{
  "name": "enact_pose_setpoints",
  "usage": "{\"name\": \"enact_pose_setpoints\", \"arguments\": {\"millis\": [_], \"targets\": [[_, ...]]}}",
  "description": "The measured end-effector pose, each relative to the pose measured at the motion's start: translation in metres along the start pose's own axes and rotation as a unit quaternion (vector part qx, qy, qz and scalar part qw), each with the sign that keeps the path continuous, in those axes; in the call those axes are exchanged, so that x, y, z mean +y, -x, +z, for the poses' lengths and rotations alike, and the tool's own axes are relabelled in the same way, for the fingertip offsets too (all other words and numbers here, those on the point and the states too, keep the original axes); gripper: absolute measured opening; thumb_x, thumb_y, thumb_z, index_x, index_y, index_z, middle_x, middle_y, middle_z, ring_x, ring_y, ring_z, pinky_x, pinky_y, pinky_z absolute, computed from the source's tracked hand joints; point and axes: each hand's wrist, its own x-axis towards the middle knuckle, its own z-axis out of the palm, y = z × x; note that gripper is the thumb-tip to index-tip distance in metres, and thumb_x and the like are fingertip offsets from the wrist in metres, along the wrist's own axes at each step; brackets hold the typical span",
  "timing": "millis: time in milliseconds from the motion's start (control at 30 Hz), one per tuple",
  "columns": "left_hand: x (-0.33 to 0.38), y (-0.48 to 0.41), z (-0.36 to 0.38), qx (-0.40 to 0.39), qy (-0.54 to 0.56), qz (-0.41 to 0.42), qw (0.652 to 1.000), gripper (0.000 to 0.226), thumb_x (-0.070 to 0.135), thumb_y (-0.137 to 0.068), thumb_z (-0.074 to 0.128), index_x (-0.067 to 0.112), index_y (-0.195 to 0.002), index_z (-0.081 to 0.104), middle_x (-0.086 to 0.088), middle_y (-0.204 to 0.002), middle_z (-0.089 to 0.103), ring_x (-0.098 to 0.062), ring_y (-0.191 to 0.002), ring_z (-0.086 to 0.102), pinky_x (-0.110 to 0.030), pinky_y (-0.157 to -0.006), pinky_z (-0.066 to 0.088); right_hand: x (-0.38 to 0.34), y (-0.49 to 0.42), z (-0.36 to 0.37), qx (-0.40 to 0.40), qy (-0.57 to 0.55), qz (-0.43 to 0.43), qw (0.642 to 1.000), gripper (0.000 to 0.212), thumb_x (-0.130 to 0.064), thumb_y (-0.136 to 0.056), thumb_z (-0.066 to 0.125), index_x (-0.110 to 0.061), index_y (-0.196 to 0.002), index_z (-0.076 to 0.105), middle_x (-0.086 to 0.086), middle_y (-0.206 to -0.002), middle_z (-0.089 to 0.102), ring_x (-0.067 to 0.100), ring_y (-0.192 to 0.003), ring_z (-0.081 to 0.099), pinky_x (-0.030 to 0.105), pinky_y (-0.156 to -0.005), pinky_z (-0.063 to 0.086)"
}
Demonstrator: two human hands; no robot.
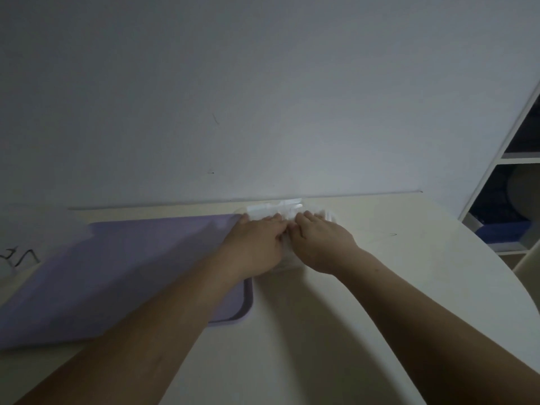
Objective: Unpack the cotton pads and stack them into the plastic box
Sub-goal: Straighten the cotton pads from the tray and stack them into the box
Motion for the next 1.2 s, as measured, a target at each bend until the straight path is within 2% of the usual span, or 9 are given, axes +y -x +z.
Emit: {"name": "enact_pose_setpoints", "arguments": {"millis": [167,333,433,533,667,767,967,1100,1200], "targets": [[0.001,-0.006,-0.006,-0.047,0.012,-0.021,0.999,0.050,0.016,-0.101,0.035,0.024,-0.149,0.047,-0.004,-0.142,0.063,-0.030,-0.122,0.061,-0.042,-0.119,0.027,-0.005,-0.006,-0.016,-0.032,-0.008,0.033,0.999,0.054,-0.029,-0.112,0.015,-0.007,-0.136,0.057,0.015,-0.134,0.062,0.036,-0.121,0.061,0.038,-0.085,0.036],[-0.001,-0.001,-0.005,-0.018,0.144,-0.040,0.989,0.037,0.016,-0.103,0.041,0.022,-0.131,0.064,0.001,-0.126,0.070,-0.026,-0.113,0.065,-0.032,-0.096,0.049,0.008,0.009,-0.019,0.099,-0.255,0.134,0.952,0.040,-0.030,-0.107,0.040,-0.015,-0.071,0.050,0.003,-0.084,0.060,0.029,-0.085,0.059,0.038,-0.068,0.041],[-0.013,0.000,-0.004,0.125,0.292,-0.133,0.939,0.034,0.015,-0.100,0.051,0.022,-0.127,0.069,0.008,-0.129,0.068,-0.016,-0.119,0.063,-0.028,-0.104,0.047,0.012,0.027,-0.018,0.195,-0.202,0.102,0.954,0.025,-0.025,-0.105,0.051,-0.019,-0.097,0.074,0.000,-0.126,0.069,0.023,-0.121,0.062,0.035,-0.091,0.050],[-0.030,-0.007,0.002,0.185,0.360,-0.242,0.882,0.032,0.013,-0.095,0.056,0.017,-0.124,0.069,-0.002,-0.129,0.069,-0.022,-0.117,0.065,-0.034,-0.105,0.050,0.001,0.029,-0.025,0.139,-0.134,0.024,0.981,0.040,-0.027,-0.108,0.049,-0.019,-0.145,0.062,0.003,-0.166,0.044,0.022,-0.156,0.036,0.040,-0.120,0.038],[-0.038,-0.012,0.009,0.113,0.524,-0.289,0.793,0.012,0.012,-0.090,0.067,0.023,-0.095,0.063,-0.006,-0.101,0.069,-0.021,-0.092,0.066,-0.036,-0.084,0.055,-0.017,0.010,-0.024,0.041,-0.058,-0.053,0.996,0.049,-0.033,-0.112,0.037,-0.013,-0.157,0.044,0.009,-0.170,0.035,0.031,-0.159,0.026,0.045,-0.125,0.027],[-0.042,-0.017,0.009,0.117,0.558,-0.290,0.769,0.031,0.013,-0.087,0.077,0.022,-0.111,0.061,-0.005,-0.095,0.068,-0.021,-0.084,0.062,-0.027,-0.068,0.048,-0.017,0.005,-0.015,0.026,-0.058,-0.039,0.997,0.042,-0.035,-0.112,0.033,-0.010,-0.135,0.057,0.007,-0.138,0.061,0.032,-0.138,0.051,0.045,-0.108,0.045],[-0.045,-0.018,0.006,0.129,0.573,-0.251,0.769,0.042,-0.001,-0.086,0.076,0.009,-0.126,0.065,-0.004,-0.109,0.076,-0.006,-0.076,0.067,-0.015,-0.055,0.048,-0.015,0.007,-0.014,0.023,-0.047,-0.016,0.999,0.042,-0.038,-0.112,0.029,-0.014,-0.132,0.057,0.002,-0.134,0.064,0.028,-0.126,0.061,0.044,-0.097,0.051],[-0.041,-0.017,0.006,0.174,0.521,-0.199,0.812,0.033,-0.004,-0.078,0.072,0.019,-0.101,0.073,-0.007,-0.098,0.078,-0.014,-0.084,0.073,-0.029,-0.075,0.058,-0.015,0.004,-0.019,0.001,-0.126,-0.002,0.992,0.038,-0.033,-0.112,0.035,-0.012,-0.132,0.058,0.003,-0.136,0.064,0.029,-0.128,0.059,0.034,-0.094,0.042],[-0.033,-0.011,0.005,0.182,0.513,-0.179,0.820,0.035,-0.001,-0.085,0.067,0.028,-0.105,0.071,0.004,-0.099,0.077,-0.012,-0.092,0.074,-0.026,-0.079,0.060,-0.013,0.013,-0.027,0.114,-0.275,0.039,0.954,0.034,-0.024,-0.107,0.054,-0.015,-0.136,0.068,0.000,-0.141,0.066,0.021,-0.131,0.061,0.029,-0.108,0.043]]}}
